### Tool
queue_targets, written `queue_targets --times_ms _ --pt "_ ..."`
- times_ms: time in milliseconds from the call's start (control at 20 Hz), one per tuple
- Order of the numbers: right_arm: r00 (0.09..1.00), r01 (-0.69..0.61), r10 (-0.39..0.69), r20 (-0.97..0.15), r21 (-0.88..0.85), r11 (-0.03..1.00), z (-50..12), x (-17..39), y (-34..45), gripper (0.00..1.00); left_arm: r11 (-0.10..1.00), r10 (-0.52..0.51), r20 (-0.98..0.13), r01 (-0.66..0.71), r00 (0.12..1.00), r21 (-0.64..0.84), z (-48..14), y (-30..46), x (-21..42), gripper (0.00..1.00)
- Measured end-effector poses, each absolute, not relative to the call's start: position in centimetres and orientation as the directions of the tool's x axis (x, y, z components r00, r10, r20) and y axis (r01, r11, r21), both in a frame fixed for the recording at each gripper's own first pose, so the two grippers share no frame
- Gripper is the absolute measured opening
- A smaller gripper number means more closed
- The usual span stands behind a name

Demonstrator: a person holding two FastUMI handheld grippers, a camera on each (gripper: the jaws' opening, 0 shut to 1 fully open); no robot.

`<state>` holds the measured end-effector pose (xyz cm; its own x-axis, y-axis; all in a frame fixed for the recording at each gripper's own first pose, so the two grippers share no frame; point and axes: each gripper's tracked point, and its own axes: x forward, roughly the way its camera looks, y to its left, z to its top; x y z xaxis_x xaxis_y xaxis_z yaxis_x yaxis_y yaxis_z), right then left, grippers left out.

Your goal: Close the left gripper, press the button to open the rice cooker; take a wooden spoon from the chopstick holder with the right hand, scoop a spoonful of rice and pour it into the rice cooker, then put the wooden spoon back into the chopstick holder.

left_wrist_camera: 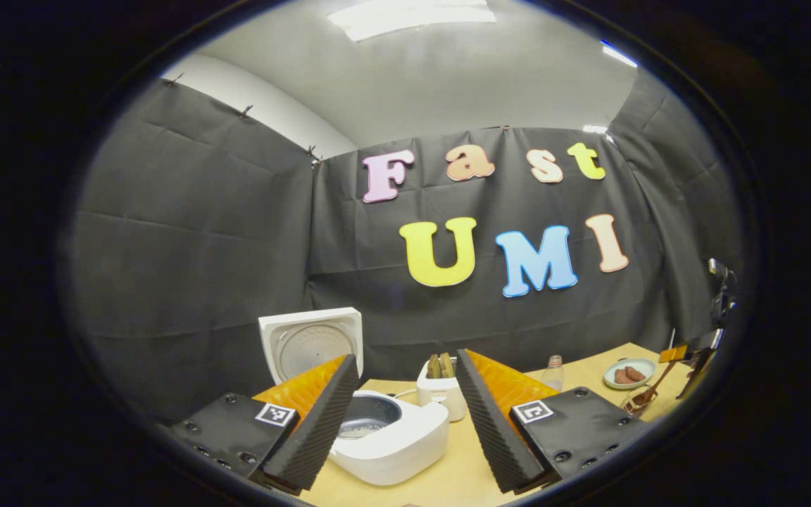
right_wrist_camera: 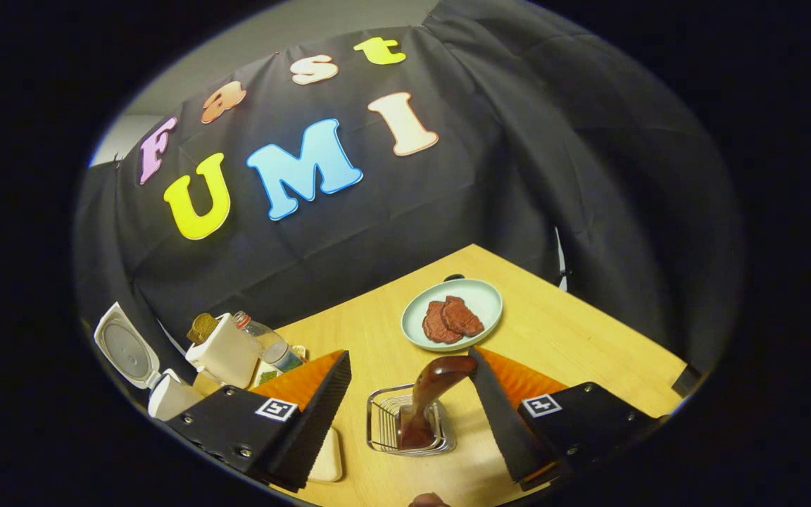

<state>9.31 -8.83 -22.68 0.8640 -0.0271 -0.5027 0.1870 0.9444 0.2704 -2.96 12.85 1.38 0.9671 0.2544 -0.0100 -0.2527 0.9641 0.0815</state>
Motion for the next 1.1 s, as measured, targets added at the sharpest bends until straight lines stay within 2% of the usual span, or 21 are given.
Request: queue_targets --times_ms 100,150,250,300,350,400,600,1100 --pt "0.882 0.194 -0.081 -0.465 0.202 0.96 -21.1 9.1 -9.7 0.98 0.963 0.26 -0.014 -0.258 0.966 0.074 1.2 13.6 -2.2 0.94" --pt "0.893 0.193 -0.101 -0.439 0.171 0.966 -19.9 9.1 -10.0 0.98 0.961 0.266 -0.016 -0.264 0.964 0.077 1.1 14.1 -1.8 0.98" --pt "0.91 0.188 -0.129 -0.394 0.115 0.975 -17.7 8.9 -10.2 0.98 0.954 0.288 -0.023 -0.285 0.957 0.089 1.0 15.6 -0.7 0.96" --pt "0.917 0.193 -0.148 -0.371 0.085 0.978 -16.6 8.8 -10.4 0.98 0.949 0.306 -0.029 -0.302 0.952 0.095 0.9 16.4 -0.1 0.99" --pt "0.924 0.194 -0.163 -0.346 0.058 0.979 -15.4 8.7 -10.4 0.98 0.943 0.322 -0.033 -0.318 0.946 0.096 0.7 17.5 0.5 0.96" --pt "0.932 0.192 -0.17 -0.321 0.036 0.981 -14.3 8.6 -10.1 0.98 0.938 0.338 -0.036 -0.334 0.94 0.095 0.7 18.5 1.1 0.99" --pt "0.949 0.189 -0.188 -0.251 -0.02 0.982 -10.9 7.6 -8.7 0.98 0.916 0.391 -0.025 -0.386 0.92 0.11 1.1 23.3 4.2 0.98" --pt "0.946 0.234 -0.237 -0.22 -0.04 0.971 -9.4 4.2 -4.1 0.98 0.857 0.488 0.039 -0.487 0.872 0.169 4.4 35.1 13.1 0.97"
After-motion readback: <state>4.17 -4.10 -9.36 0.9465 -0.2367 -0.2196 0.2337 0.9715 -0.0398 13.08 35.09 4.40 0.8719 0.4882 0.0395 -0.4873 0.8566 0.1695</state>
